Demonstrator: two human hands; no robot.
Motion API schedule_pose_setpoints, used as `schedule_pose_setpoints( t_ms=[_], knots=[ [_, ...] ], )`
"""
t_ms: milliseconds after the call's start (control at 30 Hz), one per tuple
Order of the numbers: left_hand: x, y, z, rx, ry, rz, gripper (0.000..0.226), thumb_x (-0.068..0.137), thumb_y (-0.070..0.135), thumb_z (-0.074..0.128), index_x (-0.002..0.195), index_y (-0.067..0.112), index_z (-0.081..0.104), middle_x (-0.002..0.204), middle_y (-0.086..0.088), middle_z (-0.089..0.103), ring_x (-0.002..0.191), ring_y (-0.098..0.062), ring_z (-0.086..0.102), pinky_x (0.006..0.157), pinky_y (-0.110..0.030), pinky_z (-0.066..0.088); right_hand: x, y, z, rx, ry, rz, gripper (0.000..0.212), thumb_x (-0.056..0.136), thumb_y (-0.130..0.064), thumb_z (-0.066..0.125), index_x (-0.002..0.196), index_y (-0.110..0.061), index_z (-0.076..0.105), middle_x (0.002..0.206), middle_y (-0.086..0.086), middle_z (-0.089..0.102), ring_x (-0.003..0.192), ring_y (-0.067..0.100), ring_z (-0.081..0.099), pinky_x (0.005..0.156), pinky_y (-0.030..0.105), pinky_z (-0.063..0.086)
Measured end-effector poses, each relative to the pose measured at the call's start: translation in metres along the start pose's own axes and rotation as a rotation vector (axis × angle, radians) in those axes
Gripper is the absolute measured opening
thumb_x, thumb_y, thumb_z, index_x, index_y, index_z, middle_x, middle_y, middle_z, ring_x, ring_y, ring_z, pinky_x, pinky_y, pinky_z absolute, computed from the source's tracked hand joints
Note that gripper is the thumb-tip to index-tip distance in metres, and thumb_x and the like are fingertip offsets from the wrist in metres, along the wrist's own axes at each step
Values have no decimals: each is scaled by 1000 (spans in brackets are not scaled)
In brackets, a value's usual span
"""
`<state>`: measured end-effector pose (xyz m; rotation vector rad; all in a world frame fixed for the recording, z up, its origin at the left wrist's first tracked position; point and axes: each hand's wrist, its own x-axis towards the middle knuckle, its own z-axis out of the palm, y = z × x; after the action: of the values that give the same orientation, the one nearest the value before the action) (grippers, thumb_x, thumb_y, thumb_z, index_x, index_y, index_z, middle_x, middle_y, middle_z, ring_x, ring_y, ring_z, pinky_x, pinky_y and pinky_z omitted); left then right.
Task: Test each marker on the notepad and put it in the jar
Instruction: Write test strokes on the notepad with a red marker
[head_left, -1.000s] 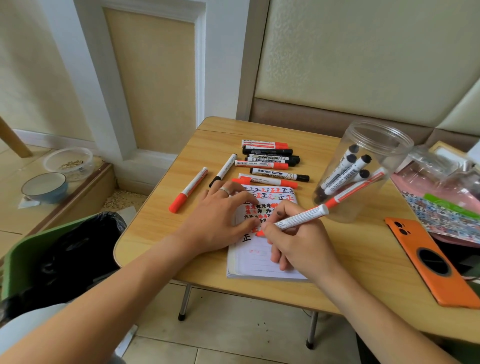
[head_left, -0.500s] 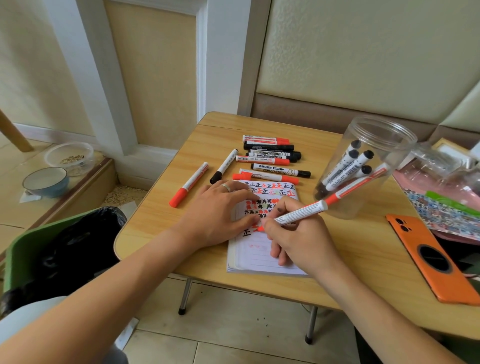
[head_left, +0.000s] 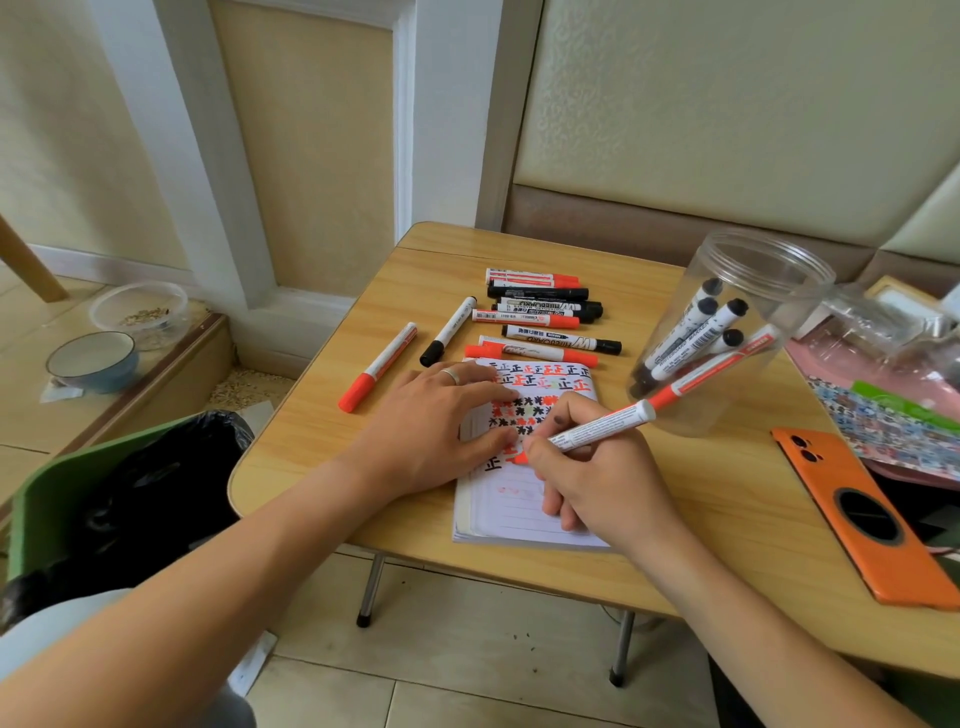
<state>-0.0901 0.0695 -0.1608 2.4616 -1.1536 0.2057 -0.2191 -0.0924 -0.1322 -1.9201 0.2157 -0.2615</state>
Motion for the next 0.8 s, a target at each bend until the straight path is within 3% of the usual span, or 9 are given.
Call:
schedule_pose_setpoints(
  t_ms=[200,700,800],
  knots=[
    [0,-1,0,1,-12,5,62,88,75,36,137,44,57,147,15,51,138,-9,42,109,-36,37,-1,-1,-2,1,-13,13,16,93,-6,67,80,-5,58,56,30,57,31,18,48,36,20,36],
    [1,-1,1,12,-15,-6,63,86,78,34,136,46,57,146,17,51,137,-8,43,108,-36,38,0,2,-2,-6,29,14,17,94,-11,67,79,-10,59,54,20,61,36,29,52,38,26,40],
    [1,-2,1,14,-15,-8,62,87,76,36,136,46,57,147,17,50,137,-8,43,108,-35,37,-1,0,-2,16,2,-13,16,95,-8,66,82,-5,58,57,27,58,34,21,52,36,26,39]
  ],
)
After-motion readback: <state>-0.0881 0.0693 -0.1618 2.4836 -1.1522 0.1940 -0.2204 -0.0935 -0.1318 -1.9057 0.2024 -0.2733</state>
